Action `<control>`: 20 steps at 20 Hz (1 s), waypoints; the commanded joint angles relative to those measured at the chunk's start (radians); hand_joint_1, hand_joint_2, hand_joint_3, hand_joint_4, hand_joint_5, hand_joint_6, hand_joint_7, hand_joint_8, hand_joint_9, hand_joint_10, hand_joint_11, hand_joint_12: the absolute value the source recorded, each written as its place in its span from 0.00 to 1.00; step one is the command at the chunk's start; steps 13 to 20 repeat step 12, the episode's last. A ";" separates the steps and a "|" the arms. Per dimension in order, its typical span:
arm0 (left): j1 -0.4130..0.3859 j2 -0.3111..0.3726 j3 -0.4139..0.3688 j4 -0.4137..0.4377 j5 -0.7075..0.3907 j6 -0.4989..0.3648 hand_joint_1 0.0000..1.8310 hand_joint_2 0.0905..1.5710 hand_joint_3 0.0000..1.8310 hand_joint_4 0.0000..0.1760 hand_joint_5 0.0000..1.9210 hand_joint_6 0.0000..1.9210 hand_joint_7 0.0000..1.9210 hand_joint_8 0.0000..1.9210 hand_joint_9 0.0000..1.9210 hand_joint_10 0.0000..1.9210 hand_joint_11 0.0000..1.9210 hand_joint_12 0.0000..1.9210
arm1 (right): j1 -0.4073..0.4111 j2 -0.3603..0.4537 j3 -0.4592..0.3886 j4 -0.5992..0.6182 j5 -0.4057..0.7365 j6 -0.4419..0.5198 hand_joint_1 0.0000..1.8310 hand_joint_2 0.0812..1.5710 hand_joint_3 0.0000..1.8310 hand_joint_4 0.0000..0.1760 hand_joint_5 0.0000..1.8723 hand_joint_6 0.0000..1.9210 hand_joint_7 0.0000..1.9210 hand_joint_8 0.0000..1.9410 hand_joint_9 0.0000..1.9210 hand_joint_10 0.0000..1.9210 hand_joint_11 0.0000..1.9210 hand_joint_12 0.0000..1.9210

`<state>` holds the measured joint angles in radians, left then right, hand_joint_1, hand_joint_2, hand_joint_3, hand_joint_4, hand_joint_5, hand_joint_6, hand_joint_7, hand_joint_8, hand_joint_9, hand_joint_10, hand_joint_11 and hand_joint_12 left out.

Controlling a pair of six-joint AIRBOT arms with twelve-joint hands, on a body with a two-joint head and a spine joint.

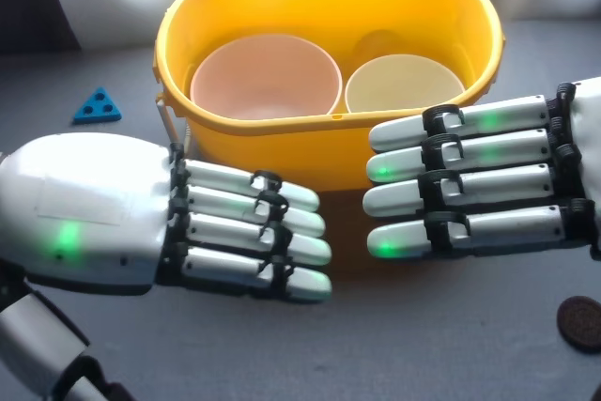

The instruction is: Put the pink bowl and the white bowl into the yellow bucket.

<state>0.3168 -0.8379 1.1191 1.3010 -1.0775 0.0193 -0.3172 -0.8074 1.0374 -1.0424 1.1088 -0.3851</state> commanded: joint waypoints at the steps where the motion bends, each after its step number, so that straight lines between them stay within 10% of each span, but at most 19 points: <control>1: -0.007 0.009 -0.005 -0.086 -0.050 0.000 0.00 0.62 0.00 0.00 0.01 0.00 0.00 0.00 0.00 0.00 0.00 0.00 | 0.018 0.010 -0.002 0.090 0.098 0.012 0.05 0.50 0.00 0.00 0.00 0.00 0.00 0.00 0.00 0.00 0.00 0.00; 20: 0.000 0.007 -0.032 -0.099 -0.004 0.000 0.00 0.63 0.00 0.00 0.01 0.00 0.00 0.00 0.00 0.00 0.00 0.00 | 0.113 0.023 -0.014 0.031 0.034 0.000 0.02 0.52 0.01 0.00 0.00 0.00 0.00 0.00 0.00 0.00 0.00 0.00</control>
